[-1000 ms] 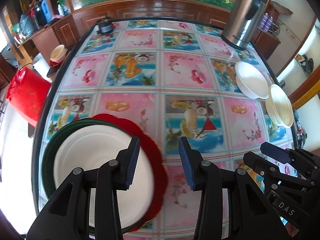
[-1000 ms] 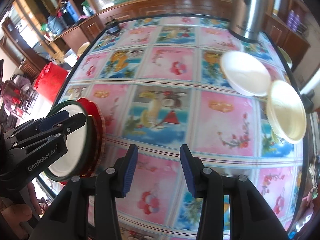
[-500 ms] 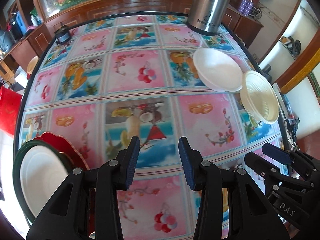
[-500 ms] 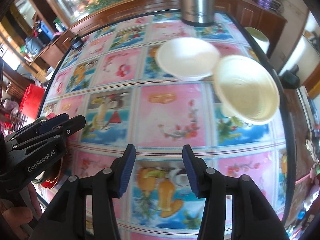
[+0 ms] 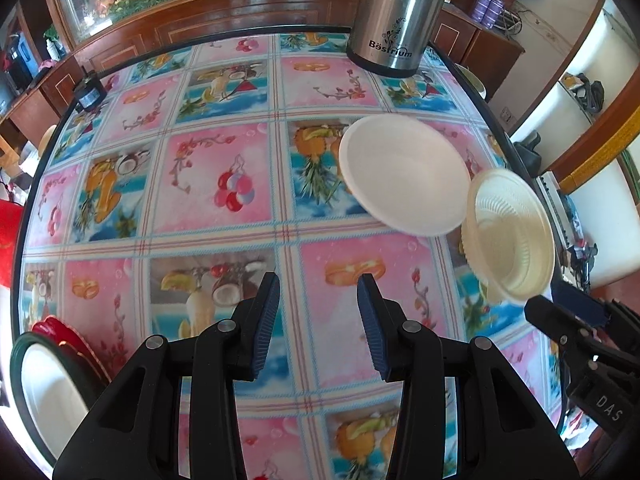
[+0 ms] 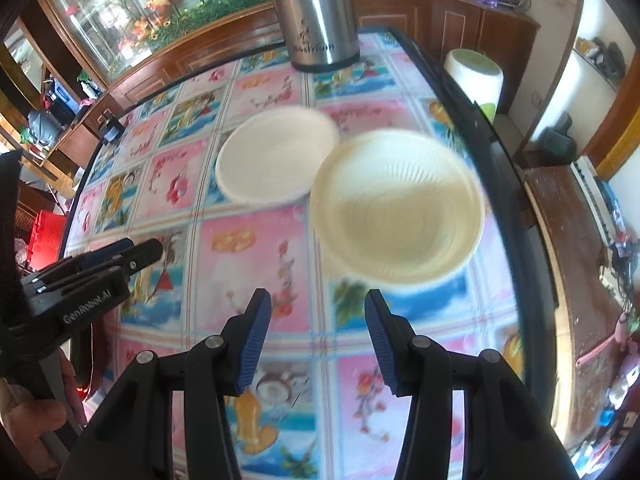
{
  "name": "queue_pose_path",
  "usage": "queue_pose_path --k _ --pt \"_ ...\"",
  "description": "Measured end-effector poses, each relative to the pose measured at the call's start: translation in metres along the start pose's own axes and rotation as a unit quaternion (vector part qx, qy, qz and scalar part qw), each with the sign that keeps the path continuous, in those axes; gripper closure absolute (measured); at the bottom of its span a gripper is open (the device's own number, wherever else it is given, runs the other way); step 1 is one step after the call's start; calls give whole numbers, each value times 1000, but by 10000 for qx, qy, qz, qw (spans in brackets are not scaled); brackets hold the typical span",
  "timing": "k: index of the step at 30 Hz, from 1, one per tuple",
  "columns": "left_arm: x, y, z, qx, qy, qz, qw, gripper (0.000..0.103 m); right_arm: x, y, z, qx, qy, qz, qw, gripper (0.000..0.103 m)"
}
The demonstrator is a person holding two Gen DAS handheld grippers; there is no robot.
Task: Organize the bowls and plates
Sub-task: 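Move the left tool toward the small white plate beside the kettle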
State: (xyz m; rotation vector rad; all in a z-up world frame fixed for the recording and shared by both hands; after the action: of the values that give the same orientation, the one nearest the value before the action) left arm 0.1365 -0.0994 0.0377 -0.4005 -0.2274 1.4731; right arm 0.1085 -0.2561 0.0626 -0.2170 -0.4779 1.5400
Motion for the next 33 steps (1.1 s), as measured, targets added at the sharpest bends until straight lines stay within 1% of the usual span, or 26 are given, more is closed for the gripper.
queue_pose_path --k 5,10,15,21,33 --pt "-9 -19 -14 -1 -67 105 9999 63 -3 -36 -13 -59 -10 256 9997 53" --pt "-16 -35 -27 12 -124 214 9997 63 -7 -63 -28 -54 -57 432 9990 52" --pt "-19 -46 -38 30 -167 285 9994 63 -9 -83 -38 -40 -116 553 9984 52" --pt "-18 -52 -48 60 -252 364 9990 63 -8 -98 -55 66 -125 725 9973 50" --pt "-15 -55 -62 151 -326 533 9979 63 -4 -107 -74 235 -198 919 9953 49"
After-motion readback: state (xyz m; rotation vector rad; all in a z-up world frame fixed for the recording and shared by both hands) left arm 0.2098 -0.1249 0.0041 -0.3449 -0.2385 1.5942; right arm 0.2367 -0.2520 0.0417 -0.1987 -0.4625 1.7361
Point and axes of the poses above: each gripper's, at about its wrist camera, not at the fingertips, and z roughly against the way its jaws point, x to its left, y to its underside, the point moved 7 cm from there along -z, roughly the way its jaws point, and after that the axes turned 1 degree about z, right-handed, at the moved point
